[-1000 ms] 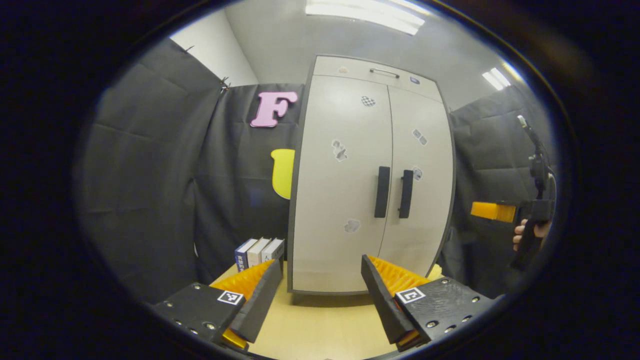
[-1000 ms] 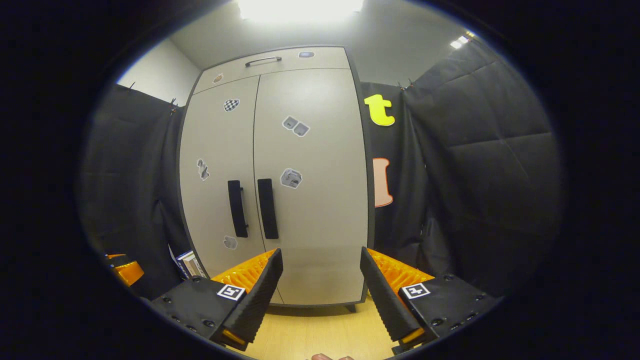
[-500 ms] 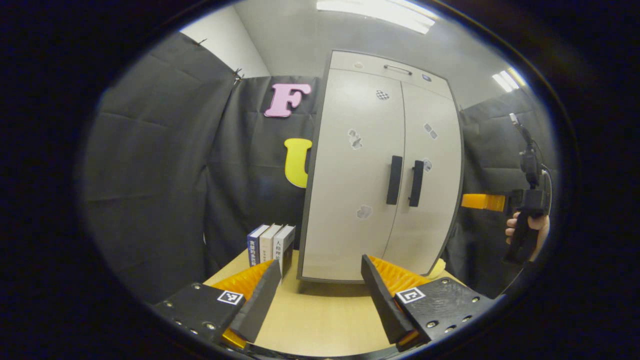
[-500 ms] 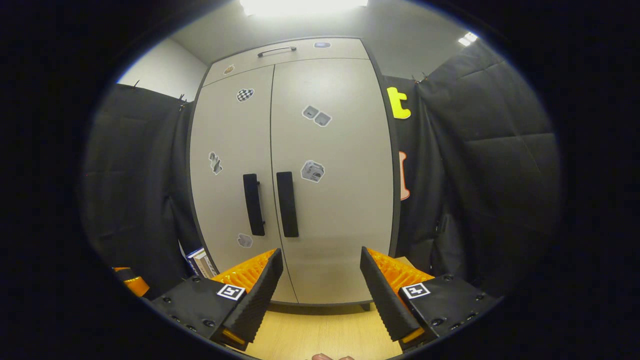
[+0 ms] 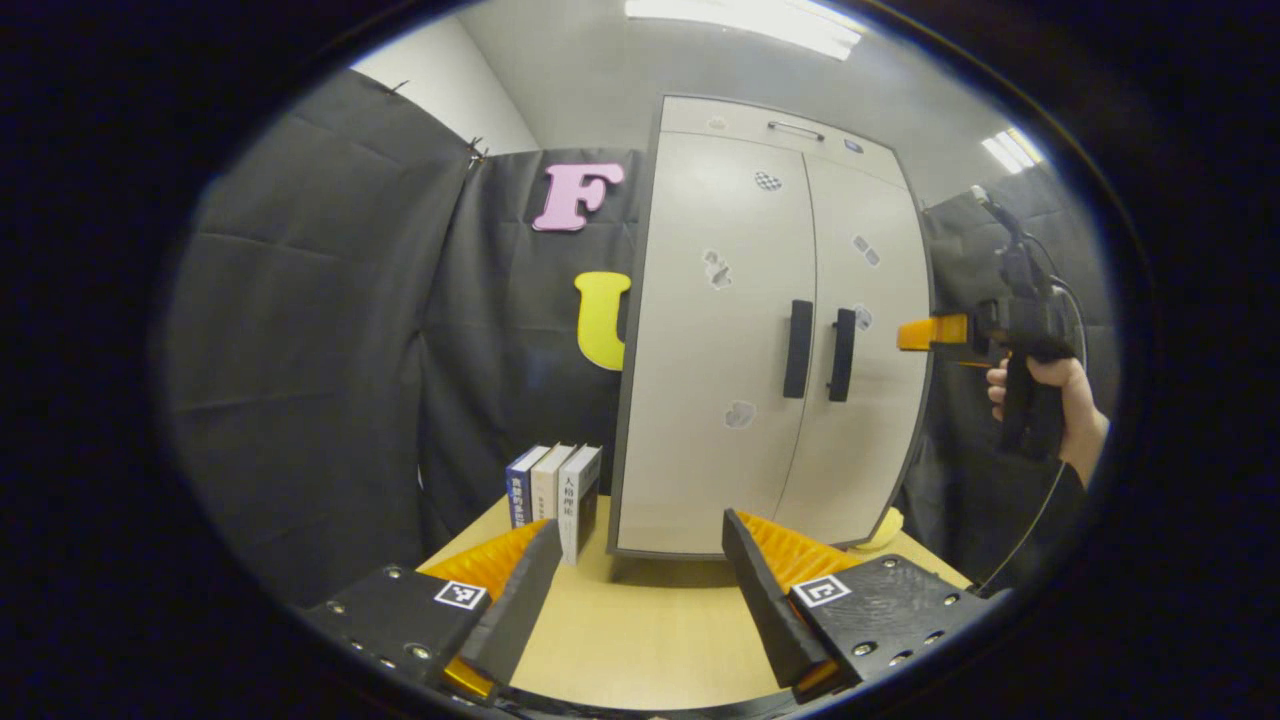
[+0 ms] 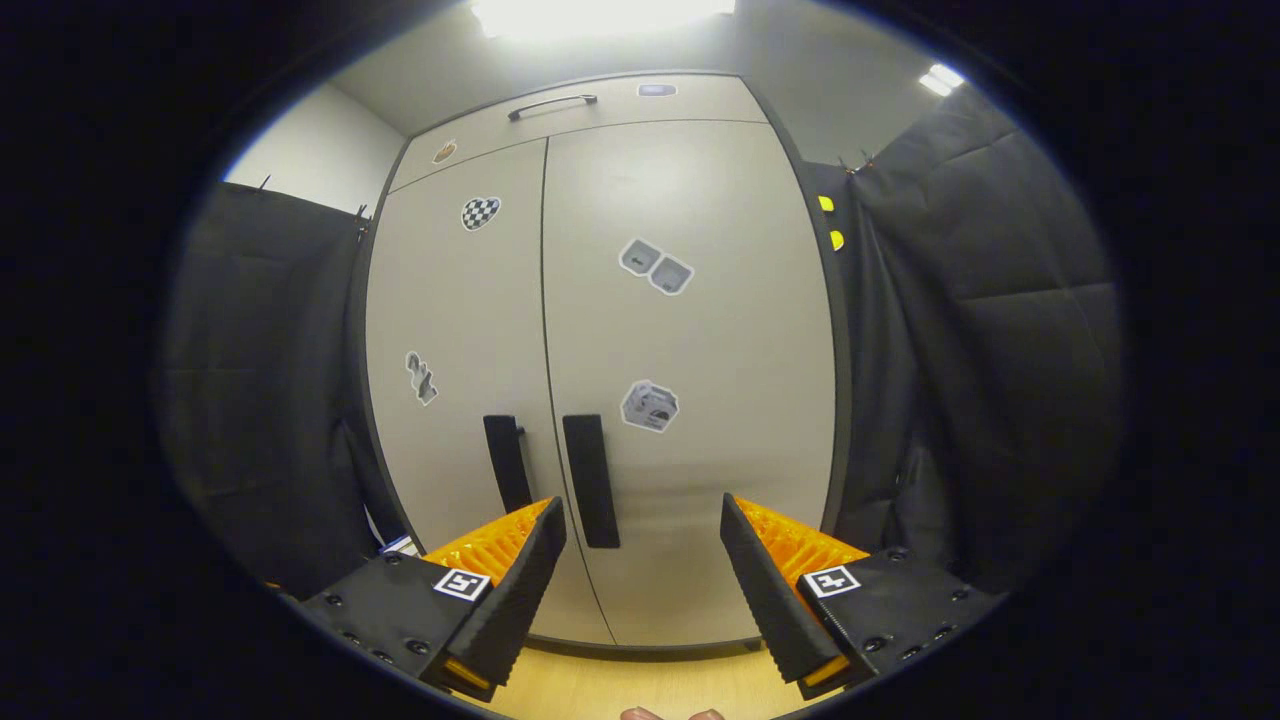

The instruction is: Open the right door of the double-door shoe cabinet with the right hand, and open the left door with the left hand.

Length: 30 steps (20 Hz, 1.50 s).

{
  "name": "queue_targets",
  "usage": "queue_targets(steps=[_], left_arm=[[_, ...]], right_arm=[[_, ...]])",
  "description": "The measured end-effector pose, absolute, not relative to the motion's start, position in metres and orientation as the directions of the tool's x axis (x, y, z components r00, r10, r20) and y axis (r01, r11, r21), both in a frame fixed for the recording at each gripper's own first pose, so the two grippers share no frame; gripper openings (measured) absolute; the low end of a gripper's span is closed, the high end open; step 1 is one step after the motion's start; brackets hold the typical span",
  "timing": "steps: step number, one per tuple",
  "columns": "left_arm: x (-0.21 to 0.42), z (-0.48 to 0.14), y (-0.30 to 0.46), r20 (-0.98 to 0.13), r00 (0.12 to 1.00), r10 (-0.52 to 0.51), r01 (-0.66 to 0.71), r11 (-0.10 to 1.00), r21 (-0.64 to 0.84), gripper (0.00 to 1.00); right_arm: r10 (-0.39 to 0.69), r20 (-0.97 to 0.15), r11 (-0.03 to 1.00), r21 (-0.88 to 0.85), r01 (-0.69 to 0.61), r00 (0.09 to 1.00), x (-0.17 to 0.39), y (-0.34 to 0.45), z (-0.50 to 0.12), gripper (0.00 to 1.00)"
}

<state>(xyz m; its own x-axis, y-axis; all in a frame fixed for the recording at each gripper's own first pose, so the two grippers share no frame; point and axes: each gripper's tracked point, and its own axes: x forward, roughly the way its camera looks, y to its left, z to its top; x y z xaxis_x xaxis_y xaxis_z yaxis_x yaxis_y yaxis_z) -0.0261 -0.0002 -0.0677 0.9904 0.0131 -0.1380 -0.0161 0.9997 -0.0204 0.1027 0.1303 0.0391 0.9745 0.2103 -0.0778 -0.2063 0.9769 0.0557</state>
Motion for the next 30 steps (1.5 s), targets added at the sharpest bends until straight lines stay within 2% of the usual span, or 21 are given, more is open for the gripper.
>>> queue_targets(steps=[5, 6, 9, 10, 17, 18, 19, 21, 24, 30], left_arm=[[-0.027, -0.068, 0.004, -0.143, 0.989, 0.022, -0.025, 1.000, -0.018, 0.94], [-0.028, -0.068, 0.006, -0.143, 0.989, 0.027, -0.030, 0.999, -0.017, 0.94], [-0.032, -0.081, 0.019, -0.172, 0.984, 0.052, -0.055, 0.998, -0.017, 0.94], [-0.034, -0.085, 0.026, -0.182, 0.981, 0.070, -0.073, 0.997, -0.012, 0.95], [-0.039, -0.105, 0.051, -0.230, 0.964, 0.131, -0.141, 0.990, -0.025, 0.94], [-0.039, -0.105, 0.051, -0.230, 0.964, 0.131, -0.142, 0.989, -0.029, 0.94], [-0.037, -0.104, 0.050, -0.229, 0.965, 0.130, -0.141, 0.990, -0.031, 0.94], [-0.036, -0.102, 0.049, -0.221, 0.967, 0.131, -0.139, 0.990, -0.022, 0.94], [-0.037, -0.101, 0.046, -0.214, 0.968, 0.131, -0.134, 0.991, 0.000, 0.94], [-0.047, -0.114, 0.042, -0.244, 0.962, 0.121, -0.125, 0.992, 0.001, 0.94]], right_arm=[[0.203, -0.046, 0.978, 0.053, -0.200, 0.978, 0.142, 0.150, 0.059, 0.98], [0.207, -0.055, 0.977, 0.054, -0.204, 0.977, 0.149, 0.155, 0.057, 0.93], [0.210, -0.099, 0.977, 0.049, -0.206, 0.973, 0.167, 0.166, 0.041, 0.93], [0.209, -0.111, 0.978, 0.043, -0.205, 0.972, 0.171, 0.168, 0.036, 0.98], [0.184, -0.145, 0.983, 0.001, -0.186, 0.972, 0.189, 0.173, 0.015, 0.97], [0.180, -0.142, 0.983, -0.001, -0.182, 0.973, 0.191, 0.173, 0.016, 0.92], [0.177, -0.141, 0.984, -0.005, -0.180, 0.974, 0.192, 0.174, 0.015, 0.80], [0.181, -0.142, 0.983, -0.017, -0.185, 0.973, 0.196, 0.178, 0.015, 0.78], [0.185, -0.168, 0.982, -0.015, -0.190, 0.968, 0.200, 0.186, 0.007, 0.42], [0.194, -0.160, 0.980, -0.005, -0.197, 0.968, 0.202, 0.188, 0.005, 0.26]])
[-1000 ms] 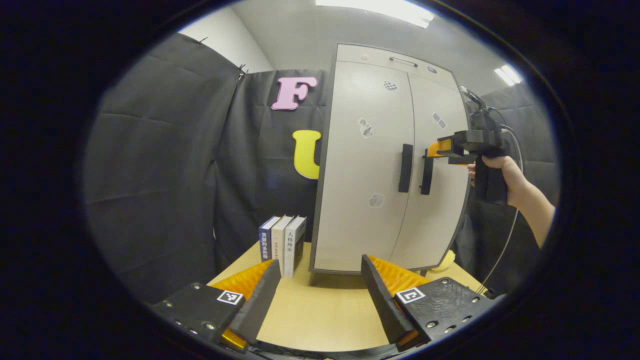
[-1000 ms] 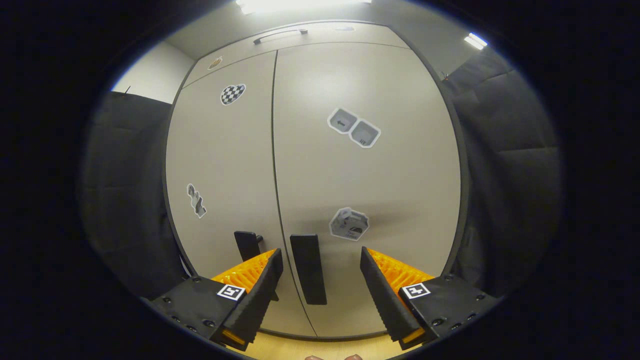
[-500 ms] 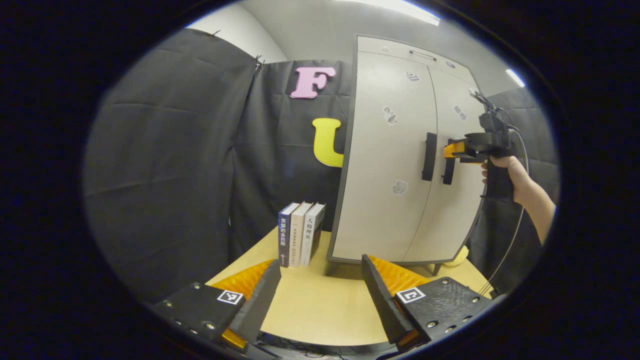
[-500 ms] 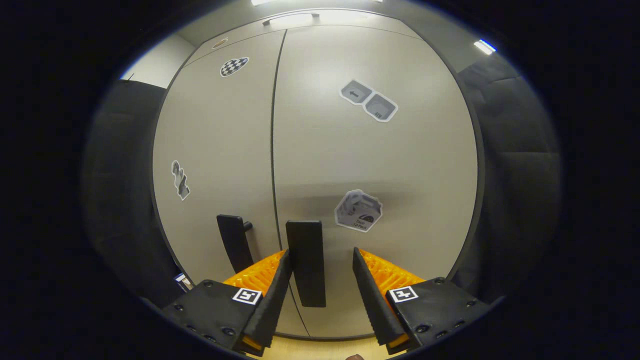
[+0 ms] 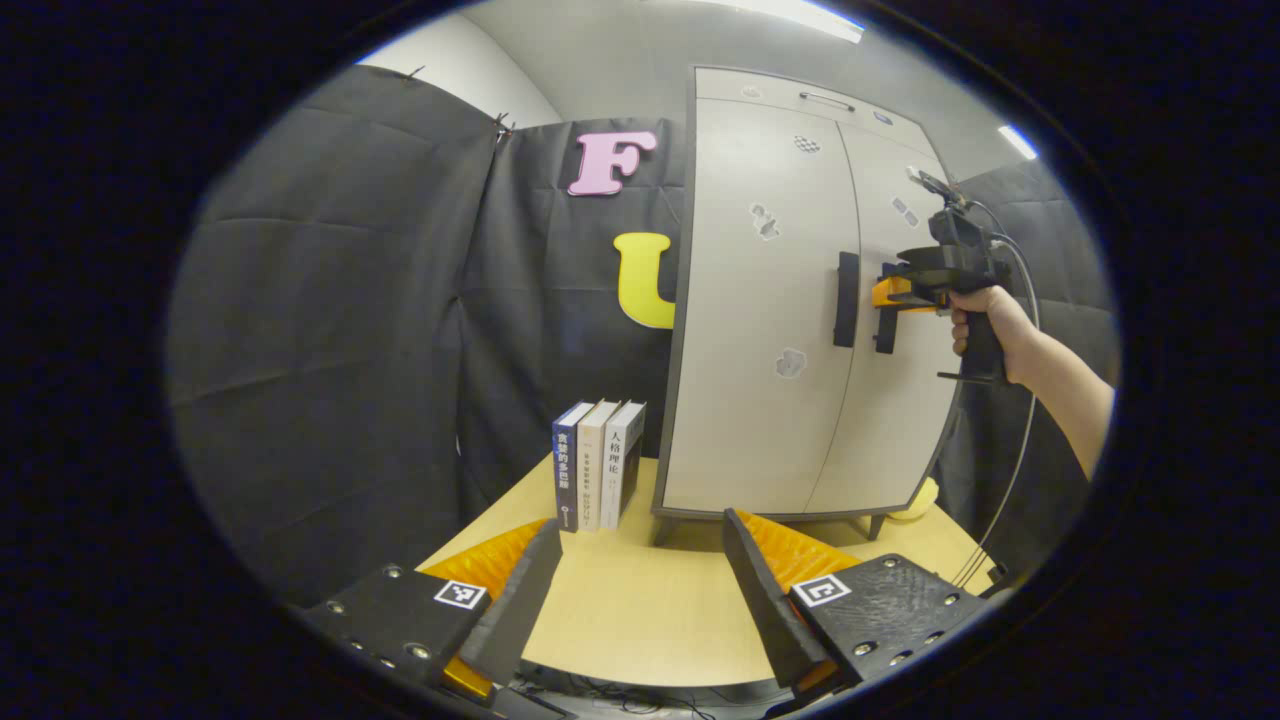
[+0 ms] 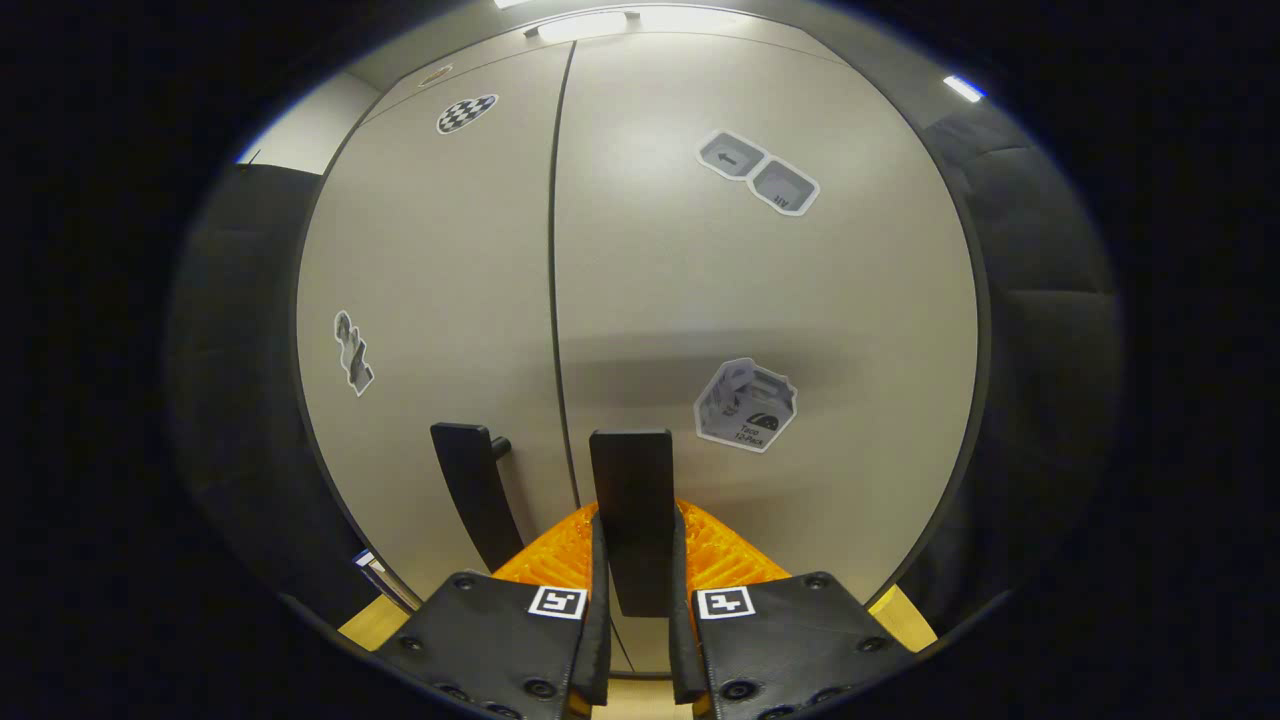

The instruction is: Open the right door of the double-door shoe cabinet with the right hand, and open the left door with the left hand.

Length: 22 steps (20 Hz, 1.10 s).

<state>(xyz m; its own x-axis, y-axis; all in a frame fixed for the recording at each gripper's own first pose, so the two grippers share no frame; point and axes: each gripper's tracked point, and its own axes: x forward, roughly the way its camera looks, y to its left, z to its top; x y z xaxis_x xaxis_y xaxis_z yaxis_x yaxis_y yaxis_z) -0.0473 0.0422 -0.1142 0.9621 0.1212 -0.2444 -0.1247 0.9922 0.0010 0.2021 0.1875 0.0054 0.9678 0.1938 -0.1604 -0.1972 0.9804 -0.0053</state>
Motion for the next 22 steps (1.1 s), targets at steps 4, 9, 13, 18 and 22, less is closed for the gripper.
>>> queue_targets(steps=[4, 9, 13, 18, 22], left_arm=[[-0.052, -0.121, 0.037, -0.257, 0.960, 0.111, -0.113, 0.994, 0.007, 0.94], [-0.050, -0.124, 0.013, -0.263, 0.963, 0.061, -0.064, 0.998, -0.004, 0.94], [-0.051, -0.126, -0.005, -0.270, 0.963, 0.011, -0.012, 1.000, -0.002, 0.95], [-0.050, -0.123, -0.011, -0.273, 0.962, -0.002, 0.006, 1.000, 0.015, 0.94], [-0.049, -0.097, -0.015, -0.217, 0.975, 0.050, -0.043, 0.998, 0.037, 0.94]], right_arm=[[0.261, -0.175, 0.961, -0.043, -0.272, 0.949, 0.198, 0.186, 0.005, 0.11], [0.256, -0.172, 0.962, -0.051, -0.269, 0.951, 0.197, 0.186, 0.003, 0.11], [0.272, -0.172, 0.958, -0.044, -0.284, 0.947, 0.192, 0.185, 0.003, 0.11], [0.290, -0.168, 0.953, -0.039, -0.300, 0.942, 0.183, 0.183, 0.002, 0.11], [0.344, -0.165, 0.935, -0.033, -0.354, 0.924, 0.178, 0.180, 0.002, 0.11]])
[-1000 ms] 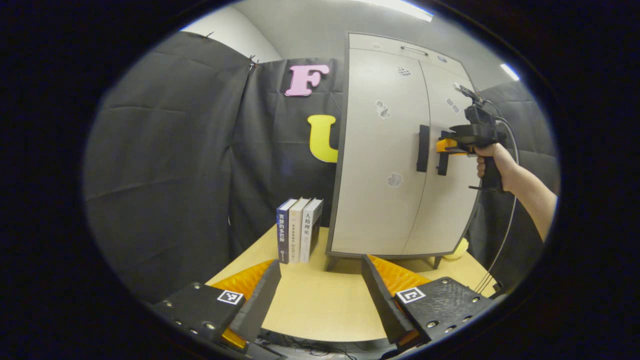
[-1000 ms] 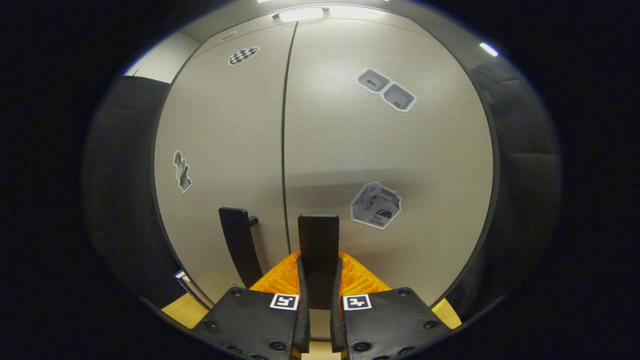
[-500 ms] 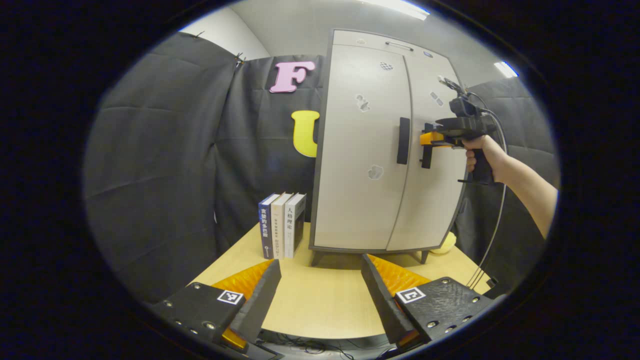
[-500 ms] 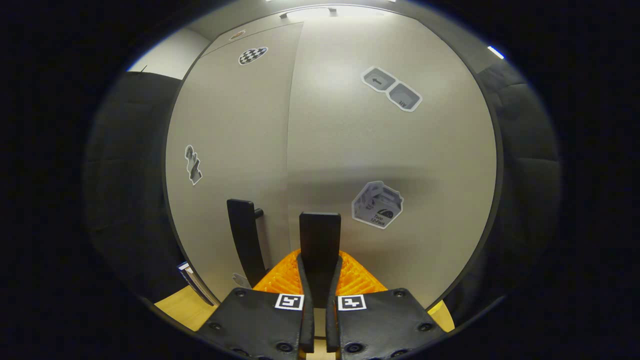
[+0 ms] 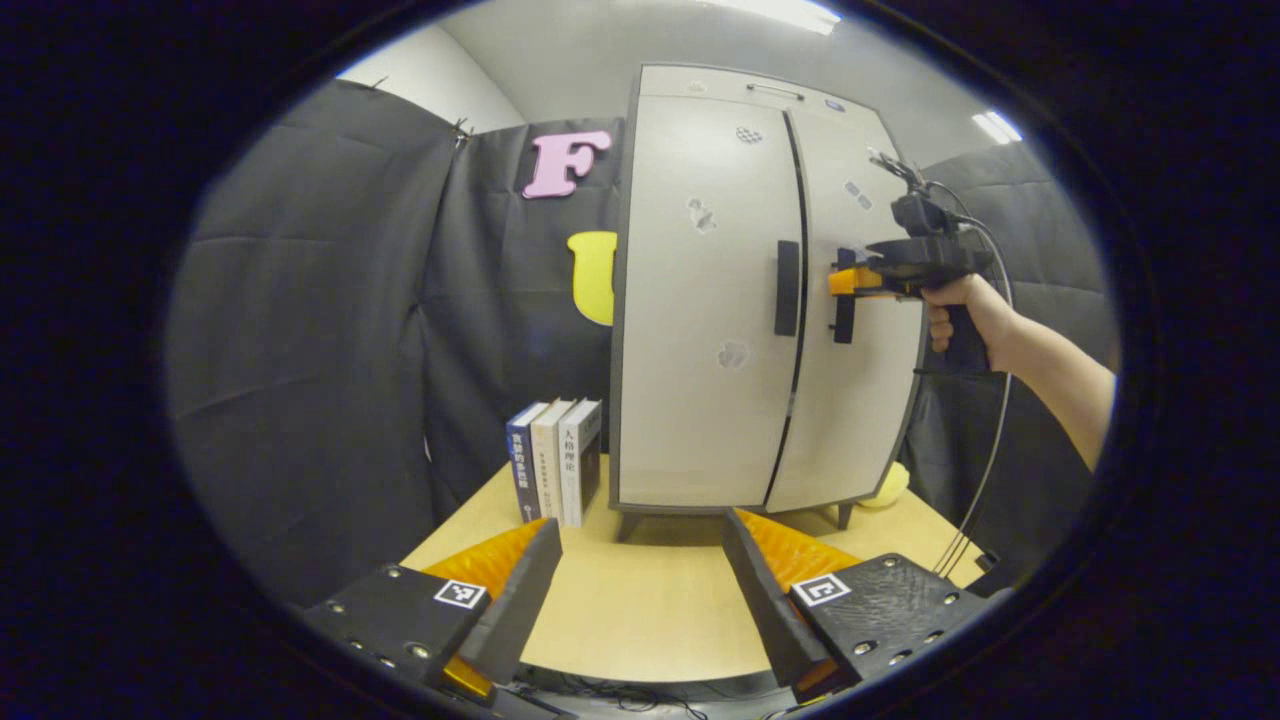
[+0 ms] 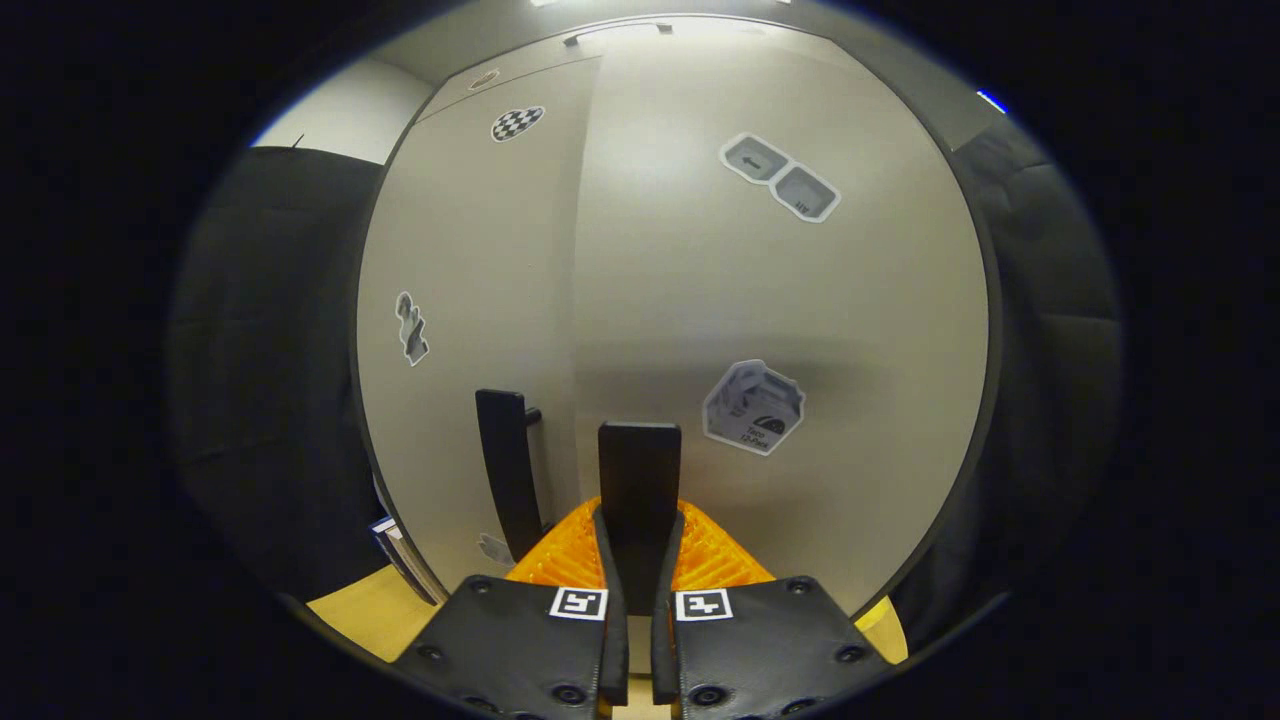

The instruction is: Open the right door of the double-door shoe cabinet with the right hand, and open the left door with the left hand.

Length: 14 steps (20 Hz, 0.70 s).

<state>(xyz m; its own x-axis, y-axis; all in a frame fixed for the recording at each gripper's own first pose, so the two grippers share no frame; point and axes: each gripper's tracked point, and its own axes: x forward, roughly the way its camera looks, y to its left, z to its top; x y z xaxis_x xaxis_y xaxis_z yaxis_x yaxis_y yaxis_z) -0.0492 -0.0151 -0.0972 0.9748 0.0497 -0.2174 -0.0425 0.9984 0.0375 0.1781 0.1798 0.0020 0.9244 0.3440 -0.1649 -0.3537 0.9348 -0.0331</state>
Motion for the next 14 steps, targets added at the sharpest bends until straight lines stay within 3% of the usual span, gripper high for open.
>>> queue_targets(steps=[14], left_arm=[[-0.074, -0.063, -0.084, -0.187, 0.966, 0.177, -0.162, 0.983, 0.089, 0.94]], right_arm=[[0.554, -0.159, 0.827, -0.008, -0.562, 0.817, 0.134, 0.158, 0.004, 0.11]])
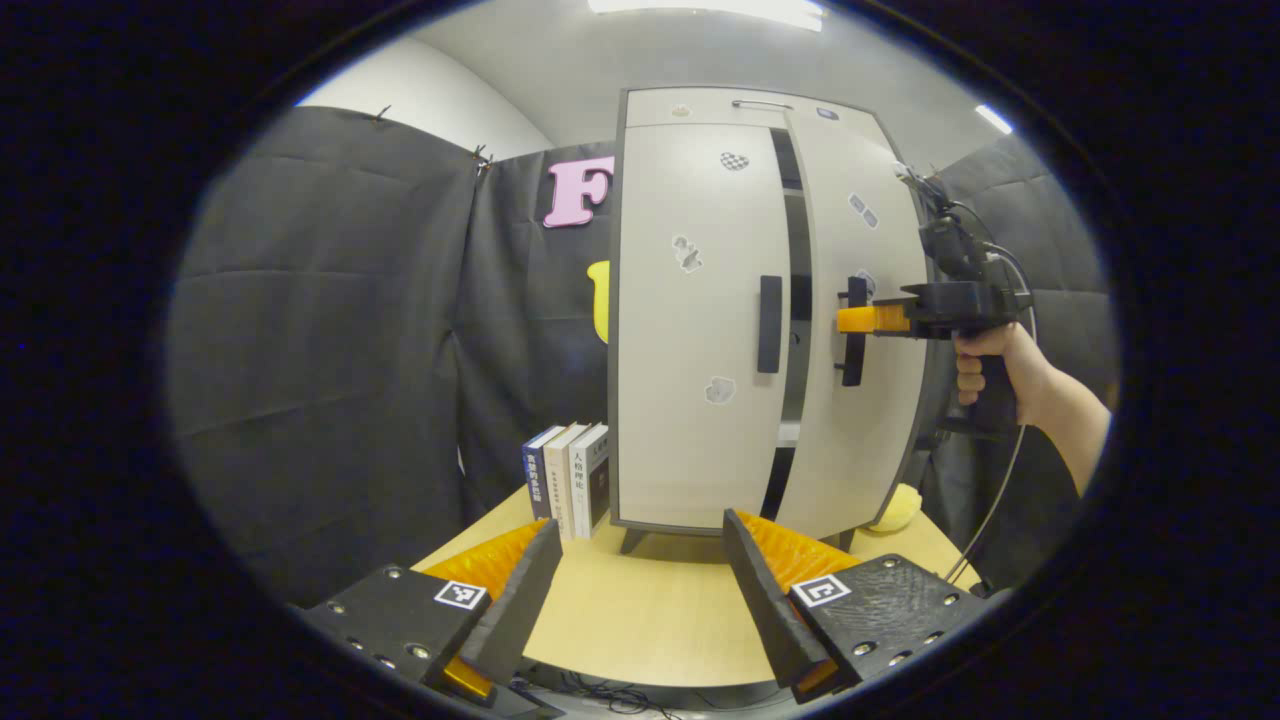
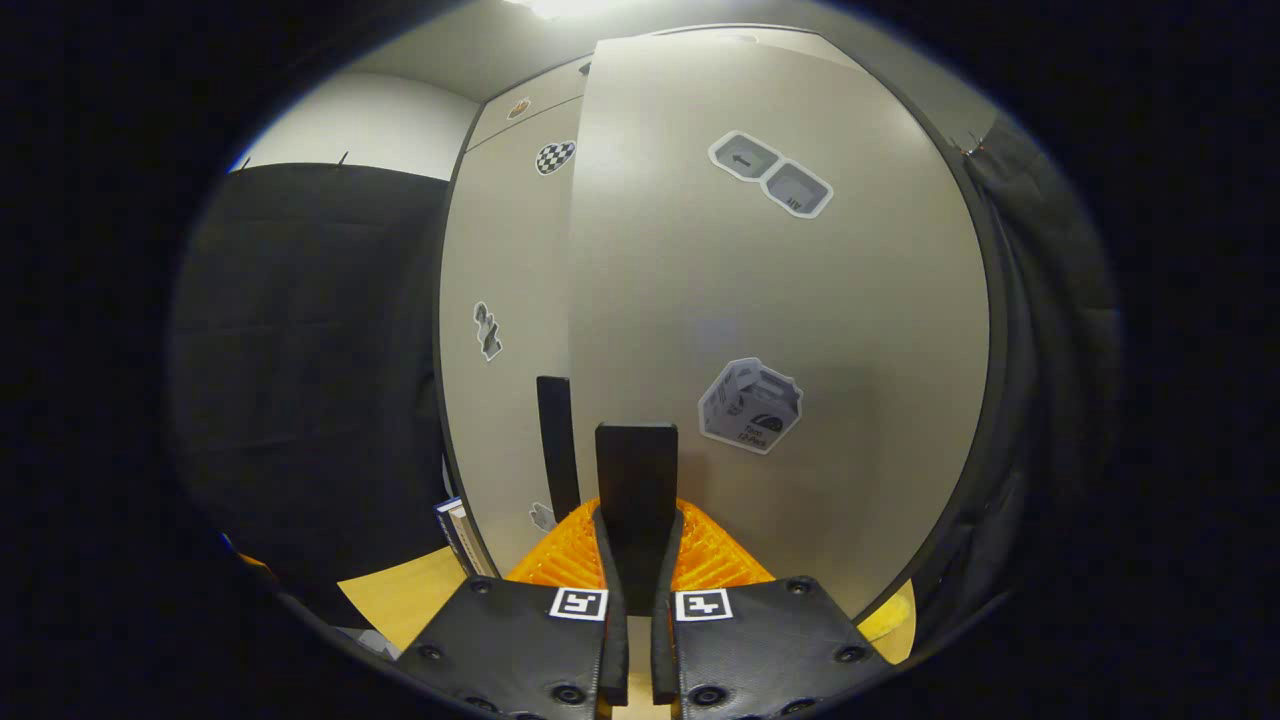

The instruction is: Open the right door of the double-door shoe cabinet with the right hand, and open the left door with the left hand.

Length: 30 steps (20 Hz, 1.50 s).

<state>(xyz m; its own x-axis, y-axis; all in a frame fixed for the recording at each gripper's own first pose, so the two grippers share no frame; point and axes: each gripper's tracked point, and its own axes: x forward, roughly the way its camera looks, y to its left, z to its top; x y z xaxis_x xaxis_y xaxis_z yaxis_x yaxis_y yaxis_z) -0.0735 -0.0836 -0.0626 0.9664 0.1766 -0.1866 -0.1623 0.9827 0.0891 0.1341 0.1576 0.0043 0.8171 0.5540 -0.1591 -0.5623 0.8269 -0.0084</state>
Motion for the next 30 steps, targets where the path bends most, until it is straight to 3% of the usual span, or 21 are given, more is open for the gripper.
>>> queue_targets(steps=[8, 18, 22, 30], left_arm=[[-0.094, -0.047, -0.114, -0.123, 0.959, 0.255, -0.244, 0.965, 0.096, 0.94], [-0.109, -0.053, -0.149, -0.122, 0.955, 0.270, -0.261, 0.962, 0.081, 0.95], [-0.107, -0.065, -0.165, -0.132, 0.960, 0.247, -0.242, 0.969, 0.052, 0.95], [-0.101, -0.077, -0.185, -0.134, 0.972, 0.193, -0.192, 0.981, 0.020, 0.95]], right_arm=[[0.641, -0.159, 0.762, 0.013, -0.647, 0.751, 0.111, 0.142, 0.005, 0.11], [0.703, -0.146, 0.709, 0.058, -0.703, 0.696, 0.085, 0.114, 0.005, 0.12], [0.698, -0.150, 0.716, 0.121, -0.688, 0.700, 0.077, 0.096, 0.005, 0.11], [0.633, -0.123, 0.774, 0.091, -0.627, 0.764, 0.080, 0.072, 0.005, 0.10]])
